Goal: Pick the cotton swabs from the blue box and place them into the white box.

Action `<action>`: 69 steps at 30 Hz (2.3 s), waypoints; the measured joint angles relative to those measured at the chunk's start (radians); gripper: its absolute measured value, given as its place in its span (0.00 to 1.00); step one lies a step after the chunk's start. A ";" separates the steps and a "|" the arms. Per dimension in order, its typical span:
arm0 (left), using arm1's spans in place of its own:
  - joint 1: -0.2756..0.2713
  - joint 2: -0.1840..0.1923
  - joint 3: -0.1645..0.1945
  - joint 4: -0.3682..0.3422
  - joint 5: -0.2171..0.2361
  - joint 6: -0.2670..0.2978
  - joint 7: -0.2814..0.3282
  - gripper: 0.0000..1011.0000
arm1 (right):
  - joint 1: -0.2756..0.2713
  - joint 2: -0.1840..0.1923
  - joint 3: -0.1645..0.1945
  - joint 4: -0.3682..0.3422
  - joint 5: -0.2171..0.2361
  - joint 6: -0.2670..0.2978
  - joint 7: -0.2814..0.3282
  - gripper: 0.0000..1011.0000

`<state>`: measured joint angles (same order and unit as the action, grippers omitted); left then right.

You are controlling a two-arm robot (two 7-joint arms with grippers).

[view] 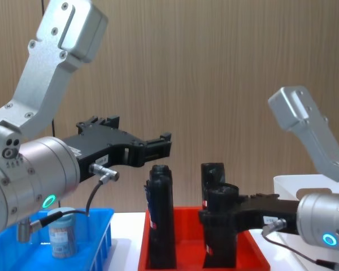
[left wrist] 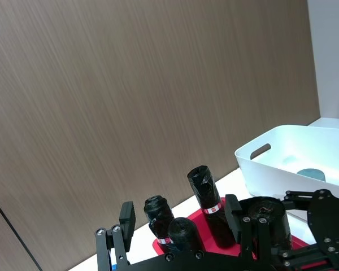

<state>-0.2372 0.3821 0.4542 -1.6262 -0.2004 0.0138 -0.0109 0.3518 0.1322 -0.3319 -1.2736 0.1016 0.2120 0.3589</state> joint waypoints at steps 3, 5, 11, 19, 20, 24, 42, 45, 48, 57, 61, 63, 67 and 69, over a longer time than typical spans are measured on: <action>0.000 0.000 0.000 0.000 0.000 0.000 0.000 0.99 | 0.008 -0.006 -0.003 0.011 -0.003 -0.001 -0.002 0.97; 0.000 0.000 0.000 0.000 0.000 0.000 0.000 0.99 | 0.013 -0.011 -0.006 0.018 -0.004 -0.003 -0.004 0.92; 0.000 0.000 0.000 0.000 0.000 0.000 0.000 0.99 | 0.023 -0.018 -0.010 0.030 -0.005 -0.004 -0.005 0.76; 0.000 0.000 0.000 0.000 0.000 0.000 0.000 0.99 | 0.026 -0.020 -0.013 0.023 -0.005 -0.001 -0.006 0.53; 0.000 0.000 0.000 0.000 0.000 0.000 0.000 0.99 | 0.025 -0.020 -0.013 0.018 -0.005 -0.001 -0.006 0.51; 0.000 0.000 0.000 0.000 0.000 0.000 0.000 0.99 | 0.021 -0.018 -0.013 0.002 -0.005 0.001 -0.008 0.50; 0.000 0.000 0.000 0.000 0.000 0.000 0.000 0.99 | 0.014 0.008 0.017 -0.119 0.026 -0.009 -0.046 0.50; 0.000 0.000 0.000 0.000 0.000 0.000 0.000 0.99 | 0.017 0.015 0.027 -0.135 0.030 -0.012 -0.055 0.50; 0.000 0.000 0.000 0.000 0.000 0.000 0.000 0.99 | 0.023 0.023 0.042 -0.151 0.037 -0.017 -0.068 0.50; 0.000 0.000 0.000 0.000 0.000 0.000 0.000 0.99 | 0.050 0.050 0.086 -0.169 0.042 -0.040 -0.109 0.50; 0.000 0.000 0.000 0.000 0.000 0.000 0.000 0.99 | 0.067 0.061 0.104 -0.159 0.034 -0.053 -0.127 0.50; 0.000 0.000 0.000 0.000 0.000 0.000 0.000 0.99 | 0.080 0.066 0.114 -0.144 0.027 -0.061 -0.139 0.50; 0.000 0.000 0.000 0.000 0.000 0.000 0.000 0.99 | 0.103 0.072 0.129 -0.113 0.018 -0.076 -0.156 0.50; 0.000 0.000 0.000 0.000 0.000 0.000 0.000 0.99 | 0.115 0.075 0.136 -0.092 0.011 -0.086 -0.166 0.50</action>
<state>-0.2372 0.3821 0.4542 -1.6262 -0.2004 0.0138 -0.0109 0.4672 0.2070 -0.1956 -1.3654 0.1128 0.1261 0.1933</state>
